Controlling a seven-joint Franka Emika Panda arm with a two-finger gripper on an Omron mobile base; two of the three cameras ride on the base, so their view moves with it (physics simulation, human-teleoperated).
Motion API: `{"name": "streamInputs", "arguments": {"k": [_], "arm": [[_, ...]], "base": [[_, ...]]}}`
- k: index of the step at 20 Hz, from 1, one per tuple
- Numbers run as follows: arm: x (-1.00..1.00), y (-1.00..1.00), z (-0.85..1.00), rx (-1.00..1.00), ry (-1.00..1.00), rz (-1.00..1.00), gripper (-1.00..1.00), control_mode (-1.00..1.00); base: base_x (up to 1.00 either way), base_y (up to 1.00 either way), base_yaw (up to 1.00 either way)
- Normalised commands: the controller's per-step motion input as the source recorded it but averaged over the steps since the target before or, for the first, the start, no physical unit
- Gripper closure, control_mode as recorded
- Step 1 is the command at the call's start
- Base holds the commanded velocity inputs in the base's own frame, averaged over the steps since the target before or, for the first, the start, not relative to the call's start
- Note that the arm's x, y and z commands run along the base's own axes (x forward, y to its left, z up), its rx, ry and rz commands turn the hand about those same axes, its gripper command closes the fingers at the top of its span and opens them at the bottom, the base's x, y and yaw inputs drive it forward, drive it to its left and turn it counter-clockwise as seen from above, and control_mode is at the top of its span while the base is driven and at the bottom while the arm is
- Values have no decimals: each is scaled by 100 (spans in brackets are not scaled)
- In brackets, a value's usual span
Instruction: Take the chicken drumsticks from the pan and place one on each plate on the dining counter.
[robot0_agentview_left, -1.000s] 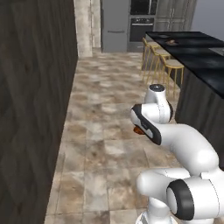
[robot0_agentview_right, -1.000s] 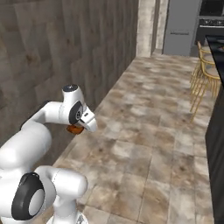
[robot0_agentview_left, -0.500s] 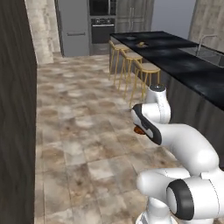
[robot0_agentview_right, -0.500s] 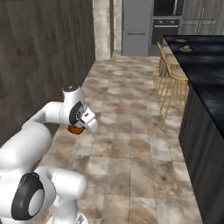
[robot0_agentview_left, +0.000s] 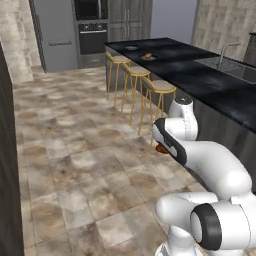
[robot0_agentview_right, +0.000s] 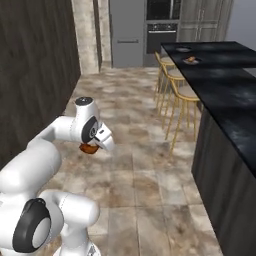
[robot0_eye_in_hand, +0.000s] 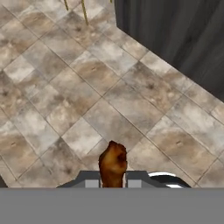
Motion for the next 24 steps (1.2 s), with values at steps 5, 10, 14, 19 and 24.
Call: {"name": "streamInputs", "arguments": {"k": [5, 10, 14, 19, 24], "arm": [[0, 0, 0, 0, 0, 0, 100, 100], [0, 0, 0, 0, 0, 0, 100, 100], [0, 0, 0, 0, 0, 0, 100, 100], [0, 0, 0, 0, 0, 0, 100, 100], [0, 0, 0, 0, 0, 0, 100, 100]], "base": [[100, 49, -21], [100, 48, -21], [100, 48, -22], [100, 61, -20], [100, 60, -20]]}}
